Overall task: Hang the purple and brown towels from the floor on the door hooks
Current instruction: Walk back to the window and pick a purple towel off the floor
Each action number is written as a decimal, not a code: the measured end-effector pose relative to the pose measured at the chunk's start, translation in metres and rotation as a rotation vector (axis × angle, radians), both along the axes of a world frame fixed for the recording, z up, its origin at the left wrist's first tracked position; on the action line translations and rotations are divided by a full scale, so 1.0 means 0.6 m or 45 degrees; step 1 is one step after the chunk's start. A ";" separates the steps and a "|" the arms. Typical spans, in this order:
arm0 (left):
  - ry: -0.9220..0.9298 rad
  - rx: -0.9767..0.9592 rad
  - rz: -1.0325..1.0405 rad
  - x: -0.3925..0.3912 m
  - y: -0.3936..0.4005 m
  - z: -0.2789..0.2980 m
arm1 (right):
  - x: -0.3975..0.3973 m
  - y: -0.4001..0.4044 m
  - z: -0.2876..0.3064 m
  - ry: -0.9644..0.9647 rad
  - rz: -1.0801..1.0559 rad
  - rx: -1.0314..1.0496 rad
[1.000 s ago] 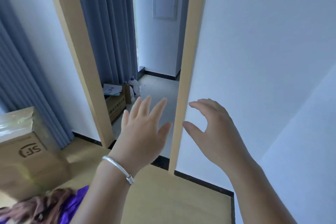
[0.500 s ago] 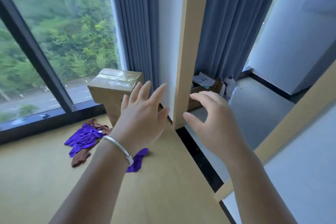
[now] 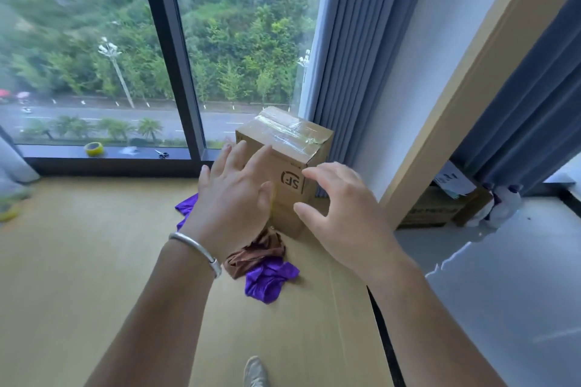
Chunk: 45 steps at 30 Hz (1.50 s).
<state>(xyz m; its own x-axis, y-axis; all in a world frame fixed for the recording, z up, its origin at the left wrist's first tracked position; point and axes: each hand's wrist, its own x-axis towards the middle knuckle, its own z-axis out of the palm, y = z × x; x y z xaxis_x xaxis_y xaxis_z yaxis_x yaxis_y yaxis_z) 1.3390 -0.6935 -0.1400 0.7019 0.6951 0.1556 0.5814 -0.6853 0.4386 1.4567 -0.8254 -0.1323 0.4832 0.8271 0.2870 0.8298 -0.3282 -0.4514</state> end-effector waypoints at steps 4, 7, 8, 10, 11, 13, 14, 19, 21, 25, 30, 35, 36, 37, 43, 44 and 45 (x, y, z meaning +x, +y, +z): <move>-0.025 -0.059 0.099 0.044 0.104 -0.028 | 0.066 0.091 -0.017 0.026 0.012 -0.060; -0.004 -0.087 0.123 0.074 0.167 -0.049 | 0.108 0.152 -0.034 0.047 0.019 -0.091; -0.001 -0.095 0.134 0.082 0.188 -0.056 | 0.120 0.173 -0.042 0.051 0.029 -0.101; 0.006 -0.110 0.166 0.092 0.224 -0.069 | 0.141 0.213 -0.059 0.070 0.056 -0.125; 0.004 -0.117 0.185 0.097 0.241 -0.077 | 0.150 0.234 -0.068 0.083 0.076 -0.139; 0.004 -0.137 0.224 0.108 0.272 -0.098 | 0.166 0.277 -0.092 0.106 0.129 -0.174; 0.010 -0.149 0.244 0.115 0.287 -0.111 | 0.174 0.299 -0.107 0.111 0.160 -0.192; 0.097 -0.120 0.403 0.159 0.351 -0.208 | 0.231 0.408 -0.213 0.120 0.339 -0.304; 0.171 -0.076 0.516 0.180 0.372 -0.253 | 0.260 0.450 -0.267 0.125 0.421 -0.342; 0.352 -0.050 0.645 0.224 0.402 -0.352 | 0.326 0.520 -0.377 0.159 0.550 -0.438; 0.425 -0.150 0.679 0.272 0.435 -0.494 | 0.394 0.588 -0.523 0.145 0.688 -0.567; 0.444 -0.338 0.711 0.286 0.438 -0.659 | 0.426 0.621 -0.676 0.164 0.780 -0.703; 0.447 -0.387 0.720 0.285 0.436 -0.696 | 0.428 0.624 -0.709 0.170 0.790 -0.731; 0.448 -0.431 0.722 0.284 0.433 -0.733 | 0.430 0.626 -0.742 0.173 0.797 -0.755; 0.443 -0.643 0.710 0.276 0.401 -0.950 | 0.436 0.622 -0.945 0.150 0.834 -0.898; 0.446 -0.666 0.698 0.276 0.395 -0.982 | 0.436 0.620 -0.977 0.148 0.832 -0.927; 0.446 -0.685 0.687 0.276 0.389 -1.013 | 0.437 0.617 -1.007 0.147 0.827 -0.951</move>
<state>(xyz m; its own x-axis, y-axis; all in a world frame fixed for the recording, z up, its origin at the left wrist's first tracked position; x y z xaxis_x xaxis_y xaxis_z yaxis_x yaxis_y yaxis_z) 1.5047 -0.4603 -0.7478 0.1974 0.8664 -0.4587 0.9330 -0.0225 0.3591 1.7189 -0.4551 -0.7364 -0.1350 0.8900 -0.4355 0.9132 -0.0588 -0.4033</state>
